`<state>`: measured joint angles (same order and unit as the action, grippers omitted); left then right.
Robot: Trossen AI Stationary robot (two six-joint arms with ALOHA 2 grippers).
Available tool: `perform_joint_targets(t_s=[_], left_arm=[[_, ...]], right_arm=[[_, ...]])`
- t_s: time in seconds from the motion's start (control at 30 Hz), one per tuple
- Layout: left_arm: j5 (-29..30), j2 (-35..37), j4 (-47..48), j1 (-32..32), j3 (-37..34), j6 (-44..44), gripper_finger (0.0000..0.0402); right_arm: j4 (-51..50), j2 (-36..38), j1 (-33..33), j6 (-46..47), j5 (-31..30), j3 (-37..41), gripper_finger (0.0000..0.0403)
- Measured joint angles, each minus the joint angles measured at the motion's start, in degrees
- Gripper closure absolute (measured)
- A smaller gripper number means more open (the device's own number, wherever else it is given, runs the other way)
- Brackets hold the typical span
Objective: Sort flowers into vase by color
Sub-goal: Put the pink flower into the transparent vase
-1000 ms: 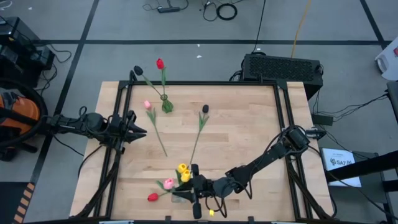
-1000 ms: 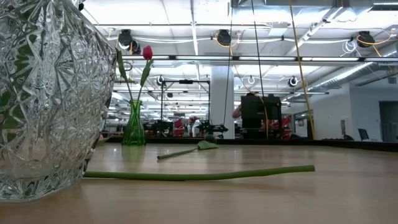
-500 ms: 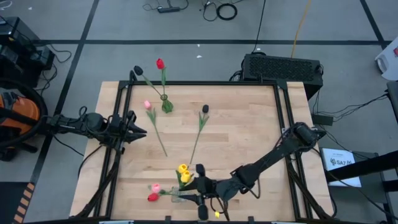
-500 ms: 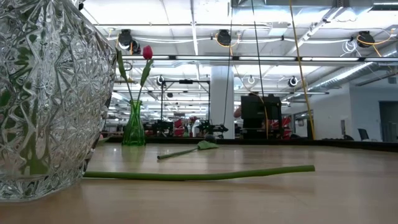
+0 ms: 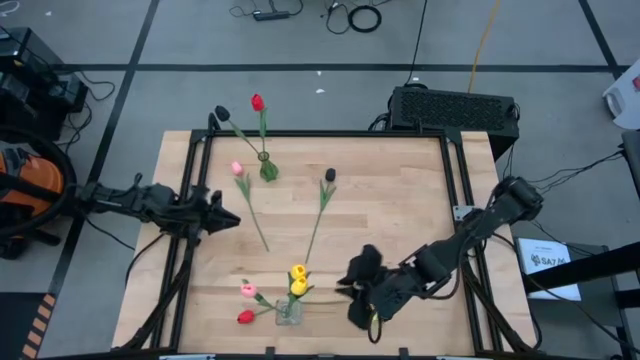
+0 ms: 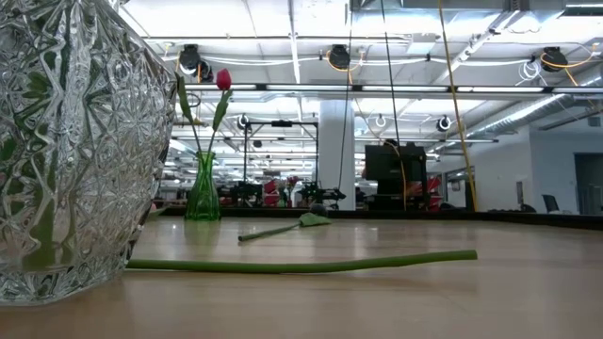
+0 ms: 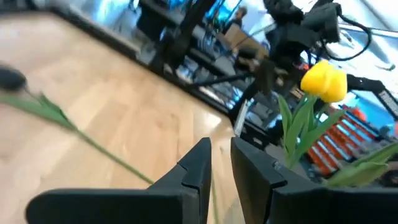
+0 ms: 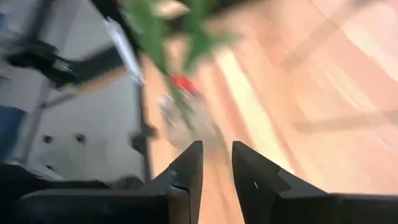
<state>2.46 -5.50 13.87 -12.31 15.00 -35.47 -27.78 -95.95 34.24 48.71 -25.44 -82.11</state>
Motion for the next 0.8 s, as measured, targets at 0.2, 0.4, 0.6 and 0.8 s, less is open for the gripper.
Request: perform_joint_targets(t_s=[0.2, 0.4, 0.6, 0.8], left_arm=[[5.29, -5.05, 0.20, -2.15, 0.00, -2.41, 0.0369], [12.67, -9.18, 0.76, -2.24, 0.00, -11.81, 0.0395], [15.92, -10.58, 0.85, -2.22, 0.00, -18.14, 0.0383], [15.89, -10.62, 0.79, -2.22, 0.00, -18.15, 0.0382]], right_arm=[[-18.43, 0.94, 0.00, 15.70, 0.02, 0.00, 0.0341], [-28.91, 0.77, -0.07, 25.02, 0.03, 0.00, 0.0349], [-30.09, 0.73, -0.49, 33.74, 0.27, 0.00, 0.0349], [-29.87, 0.71, -3.83, 41.66, 1.76, 2.98, 0.0354]])
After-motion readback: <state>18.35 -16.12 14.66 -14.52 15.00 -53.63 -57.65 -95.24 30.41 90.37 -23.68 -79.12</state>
